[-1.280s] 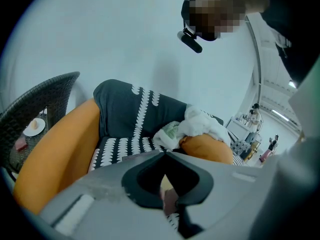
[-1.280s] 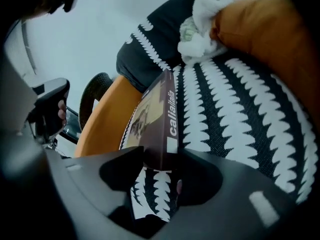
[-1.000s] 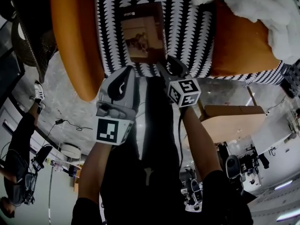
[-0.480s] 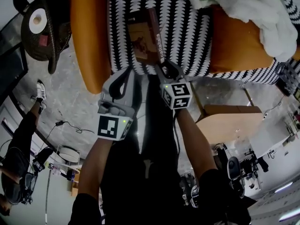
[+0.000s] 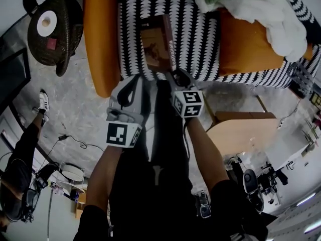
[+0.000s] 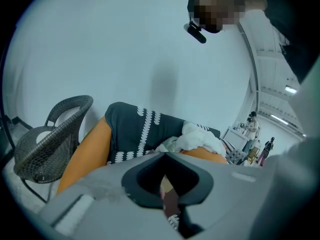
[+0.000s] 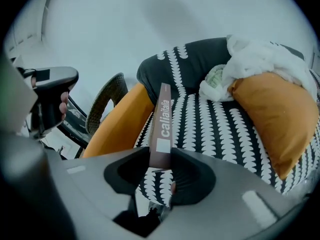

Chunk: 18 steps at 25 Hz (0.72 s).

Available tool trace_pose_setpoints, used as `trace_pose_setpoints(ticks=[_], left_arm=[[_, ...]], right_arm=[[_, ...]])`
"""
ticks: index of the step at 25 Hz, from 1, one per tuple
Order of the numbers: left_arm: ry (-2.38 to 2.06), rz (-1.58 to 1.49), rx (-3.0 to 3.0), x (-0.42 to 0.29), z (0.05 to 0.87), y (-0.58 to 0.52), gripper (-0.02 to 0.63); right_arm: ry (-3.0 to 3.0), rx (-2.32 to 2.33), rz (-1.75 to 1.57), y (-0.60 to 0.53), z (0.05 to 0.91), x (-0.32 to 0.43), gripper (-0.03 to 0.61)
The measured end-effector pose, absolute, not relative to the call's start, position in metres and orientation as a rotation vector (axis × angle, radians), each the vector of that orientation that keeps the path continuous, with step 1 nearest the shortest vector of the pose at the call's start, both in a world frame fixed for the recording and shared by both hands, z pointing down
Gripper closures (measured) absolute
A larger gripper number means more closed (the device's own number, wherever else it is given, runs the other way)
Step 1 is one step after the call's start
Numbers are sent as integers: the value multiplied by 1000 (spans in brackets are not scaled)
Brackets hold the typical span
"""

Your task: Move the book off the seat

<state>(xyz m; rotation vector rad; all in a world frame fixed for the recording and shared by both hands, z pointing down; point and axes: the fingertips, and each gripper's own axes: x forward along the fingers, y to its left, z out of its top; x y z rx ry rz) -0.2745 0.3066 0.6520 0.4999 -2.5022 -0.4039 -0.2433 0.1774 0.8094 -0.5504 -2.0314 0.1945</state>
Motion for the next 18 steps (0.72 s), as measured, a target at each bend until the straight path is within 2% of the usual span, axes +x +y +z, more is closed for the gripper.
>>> trace_pose_setpoints(ticks=[18], left_arm=[[-2640, -368, 583, -253, 526, 322, 607]], right_arm=[[-2212, -514, 226, 190, 645, -235, 429]])
